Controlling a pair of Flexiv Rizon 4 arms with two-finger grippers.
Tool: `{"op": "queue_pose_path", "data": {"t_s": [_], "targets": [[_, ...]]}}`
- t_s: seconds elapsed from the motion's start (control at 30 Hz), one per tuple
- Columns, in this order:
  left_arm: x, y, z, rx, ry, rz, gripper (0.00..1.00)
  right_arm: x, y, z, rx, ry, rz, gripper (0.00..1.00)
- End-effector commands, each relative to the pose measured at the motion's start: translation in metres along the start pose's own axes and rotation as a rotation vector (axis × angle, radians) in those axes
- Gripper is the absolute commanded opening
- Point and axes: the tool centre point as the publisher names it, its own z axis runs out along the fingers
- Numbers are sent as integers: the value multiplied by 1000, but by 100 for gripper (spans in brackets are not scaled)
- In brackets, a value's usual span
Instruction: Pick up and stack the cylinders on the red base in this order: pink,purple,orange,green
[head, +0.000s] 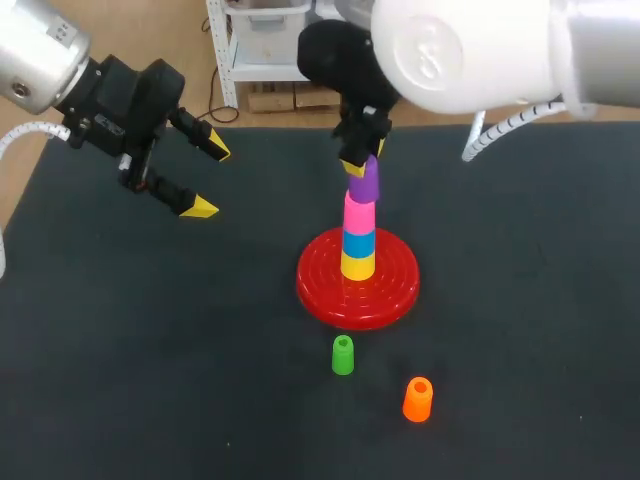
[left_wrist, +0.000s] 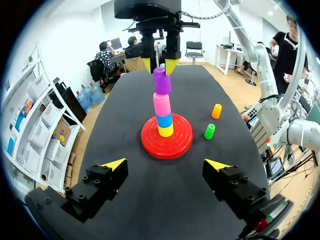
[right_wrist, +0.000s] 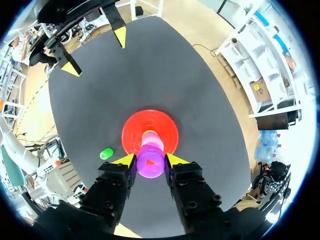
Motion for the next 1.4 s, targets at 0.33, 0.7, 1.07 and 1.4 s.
{"op": "queue_pose_path", "data": {"t_s": [0.33,0.7,1.07,1.4], "targets": [[0,1,0,2,0,1,100,-5,-1,11,9,-8,5,0],[0,1,0,2,0,1,100,-5,0,23,-2,1,17,0],[0,1,0,2,0,1,100,-3,4,19,6,-50,6,41],[0,1,0,2,0,1,100,39,37,-16,10,-170,-143,100]]}}
